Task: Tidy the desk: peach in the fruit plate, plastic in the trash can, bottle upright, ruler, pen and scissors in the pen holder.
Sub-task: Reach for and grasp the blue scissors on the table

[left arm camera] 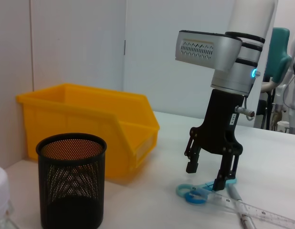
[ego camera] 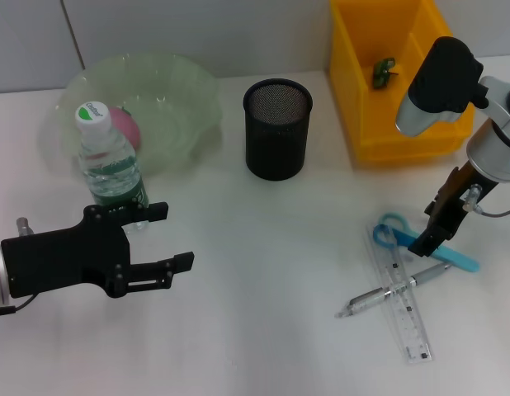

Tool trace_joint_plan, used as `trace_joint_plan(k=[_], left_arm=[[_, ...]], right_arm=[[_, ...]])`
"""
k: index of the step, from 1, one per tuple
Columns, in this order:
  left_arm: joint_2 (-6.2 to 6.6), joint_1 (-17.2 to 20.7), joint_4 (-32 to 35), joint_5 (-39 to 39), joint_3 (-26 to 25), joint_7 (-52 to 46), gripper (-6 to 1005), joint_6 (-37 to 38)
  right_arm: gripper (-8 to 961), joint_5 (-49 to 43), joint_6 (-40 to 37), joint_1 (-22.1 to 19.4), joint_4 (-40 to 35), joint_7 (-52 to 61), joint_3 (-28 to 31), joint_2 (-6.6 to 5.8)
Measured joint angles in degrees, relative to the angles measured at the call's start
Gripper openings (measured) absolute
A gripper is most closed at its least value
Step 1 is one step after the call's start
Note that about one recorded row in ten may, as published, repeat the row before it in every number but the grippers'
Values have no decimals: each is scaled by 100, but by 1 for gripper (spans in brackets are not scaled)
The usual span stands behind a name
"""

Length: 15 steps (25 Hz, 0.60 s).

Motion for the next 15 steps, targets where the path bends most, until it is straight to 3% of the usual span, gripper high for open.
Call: trace_joint_plan(k=[15], left_arm=[[0, 17, 3, -1, -8, 0, 834, 9]], right_arm=[[726, -21, 72, -25, 4, 0, -46, 0]])
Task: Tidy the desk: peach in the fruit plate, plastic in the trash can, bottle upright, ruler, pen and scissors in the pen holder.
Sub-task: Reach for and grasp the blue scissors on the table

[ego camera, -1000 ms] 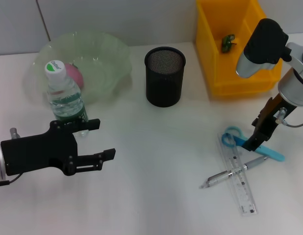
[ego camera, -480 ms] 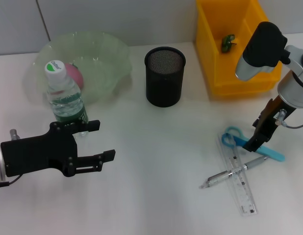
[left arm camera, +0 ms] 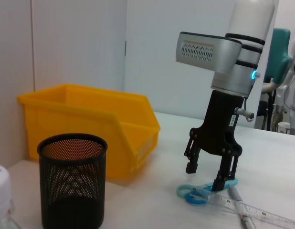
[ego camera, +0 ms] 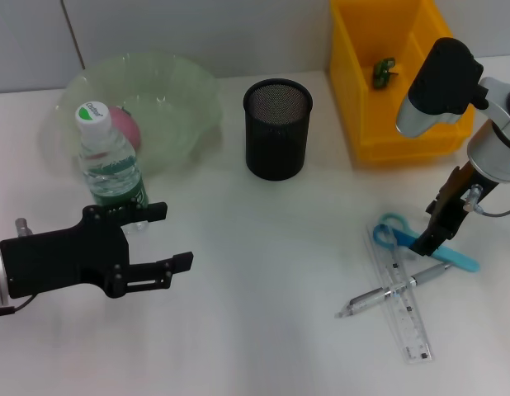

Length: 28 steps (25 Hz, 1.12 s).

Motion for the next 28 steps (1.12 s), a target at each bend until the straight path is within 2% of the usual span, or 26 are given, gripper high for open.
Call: trace_joint_plan(k=[6, 12, 23, 28], left_arm=[[9, 0, 0, -50, -1, 0, 834, 0], [9, 0, 0, -56, -5, 0, 834, 0], [19, 0, 8, -70, -53, 0, 834, 16], [18, 0, 17, -70, -53, 0, 834, 18]], right_arm=[[726, 0, -3, 9, 0, 0, -11, 0], [517, 0, -27, 15, 0, 0, -85, 3], [430, 0, -90, -3, -20, 52, -88, 15], [430, 0, -133, -11, -35, 66, -87, 56]])
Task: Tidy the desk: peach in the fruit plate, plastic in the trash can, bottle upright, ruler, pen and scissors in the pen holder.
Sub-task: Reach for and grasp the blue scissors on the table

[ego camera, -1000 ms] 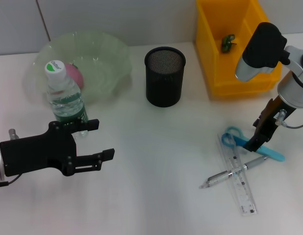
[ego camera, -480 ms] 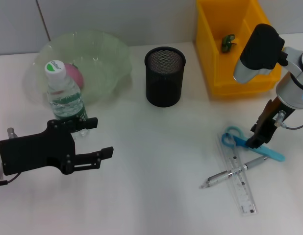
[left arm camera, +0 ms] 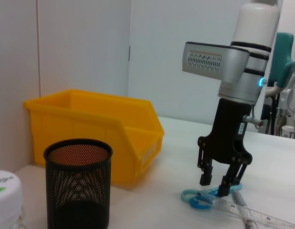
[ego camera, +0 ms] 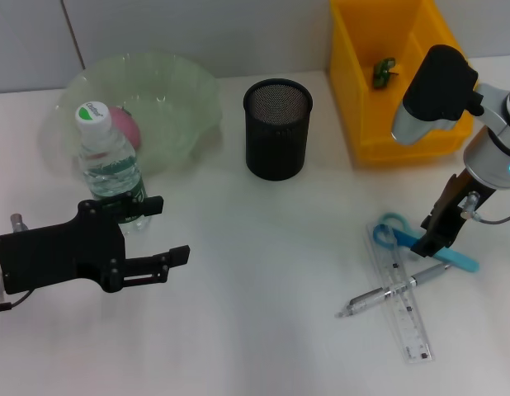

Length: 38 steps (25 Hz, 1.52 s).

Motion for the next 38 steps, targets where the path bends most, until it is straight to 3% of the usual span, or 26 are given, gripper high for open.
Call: trace_joint_plan(k=[24, 38], left_arm=[[0, 0, 10, 1, -86, 0, 834, 50], [0, -8, -14, 1, -88, 6, 834, 53]], right_arm=[[423, 1, 48, -8, 46, 22, 0, 14], [352, 1, 50, -14, 79, 12, 0, 15]])
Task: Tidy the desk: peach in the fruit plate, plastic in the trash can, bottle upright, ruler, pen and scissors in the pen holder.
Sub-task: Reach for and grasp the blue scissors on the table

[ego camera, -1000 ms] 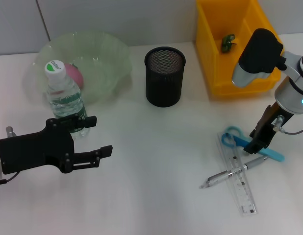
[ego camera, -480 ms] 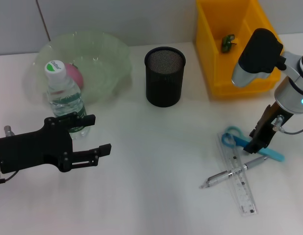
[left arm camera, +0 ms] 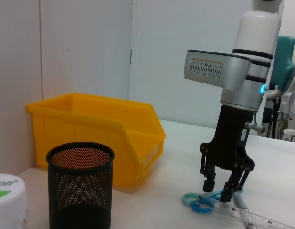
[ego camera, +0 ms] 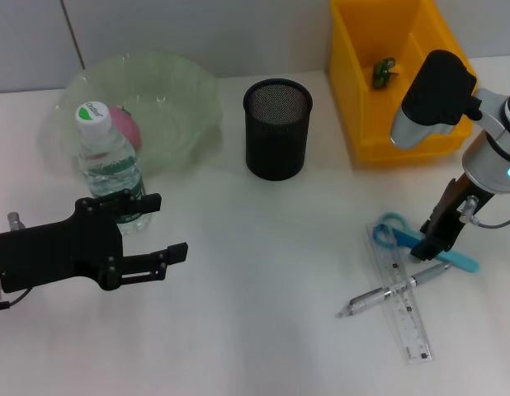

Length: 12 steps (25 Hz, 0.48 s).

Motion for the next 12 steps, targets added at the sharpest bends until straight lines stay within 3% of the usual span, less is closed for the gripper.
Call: trace_joint_plan(k=[12], left_arm=[[0, 8, 19, 0, 0, -2, 834, 0]], right_arm=[[242, 0, 27, -19, 0, -21, 0, 8]])
